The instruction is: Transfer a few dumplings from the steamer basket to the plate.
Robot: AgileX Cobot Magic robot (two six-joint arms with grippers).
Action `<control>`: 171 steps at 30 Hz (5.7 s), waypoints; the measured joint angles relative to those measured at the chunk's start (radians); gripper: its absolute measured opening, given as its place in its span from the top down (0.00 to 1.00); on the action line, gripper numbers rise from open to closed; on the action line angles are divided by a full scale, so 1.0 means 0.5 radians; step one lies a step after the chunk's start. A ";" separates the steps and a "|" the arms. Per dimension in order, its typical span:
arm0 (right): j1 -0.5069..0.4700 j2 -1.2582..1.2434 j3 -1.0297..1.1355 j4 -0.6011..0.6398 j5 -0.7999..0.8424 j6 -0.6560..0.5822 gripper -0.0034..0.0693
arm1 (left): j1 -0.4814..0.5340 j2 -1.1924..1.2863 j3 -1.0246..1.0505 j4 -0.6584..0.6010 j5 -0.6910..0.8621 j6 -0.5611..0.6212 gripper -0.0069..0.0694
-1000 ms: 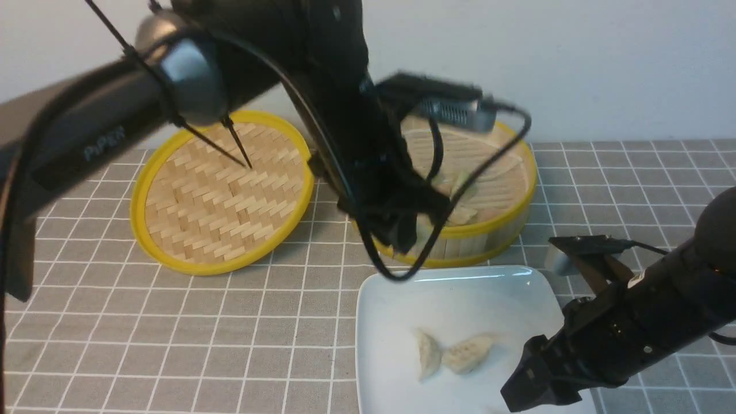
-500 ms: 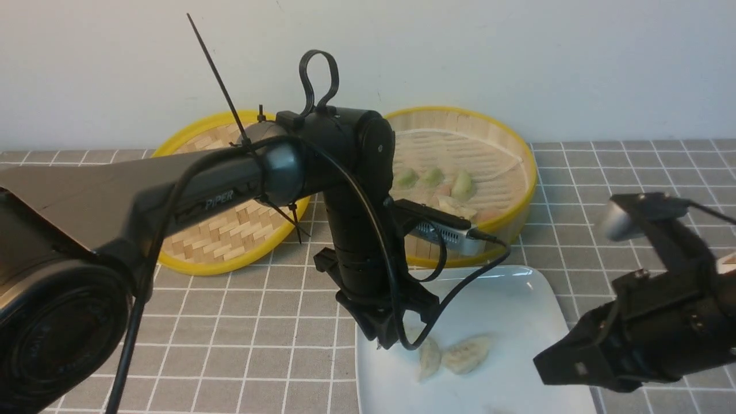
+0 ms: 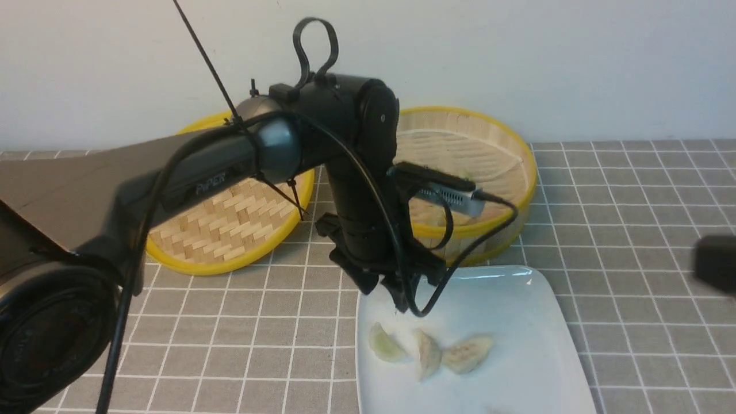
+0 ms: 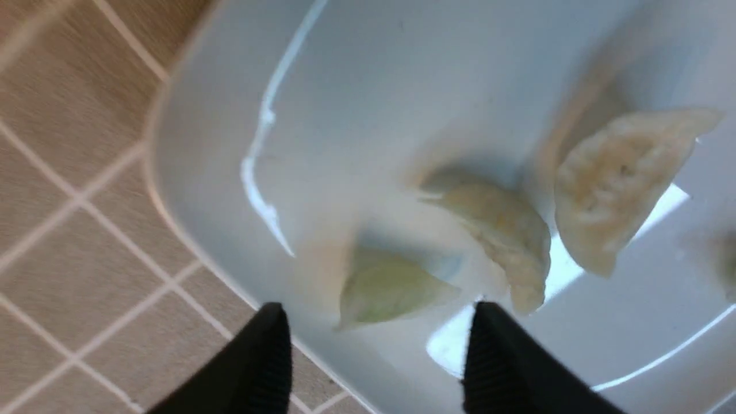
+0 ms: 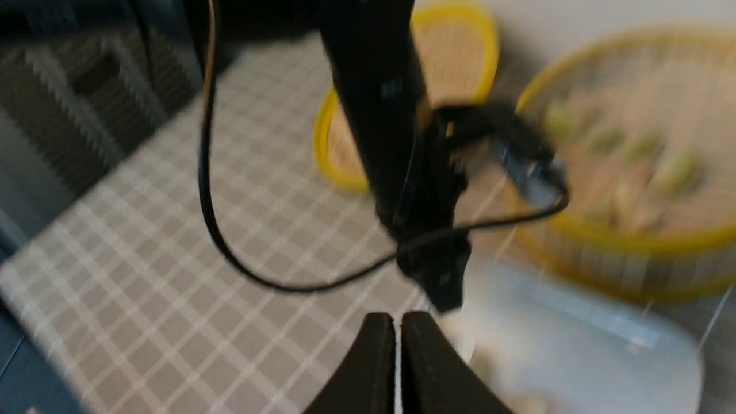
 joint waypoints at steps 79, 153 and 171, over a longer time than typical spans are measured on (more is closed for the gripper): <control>0.000 -1.084 0.576 -1.088 -0.971 0.833 0.95 | 1.120 -4.194 3.486 0.328 -1.625 -0.038 0.92; -0.581 -1.084 1.654 -1.333 -0.849 0.772 0.95 | 1.139 -4.202 3.587 0.327 -1.672 -0.038 0.92; -0.581 -1.084 1.655 -1.333 -0.851 0.772 0.95 | 1.139 -4.202 3.587 0.327 -1.672 -0.038 0.92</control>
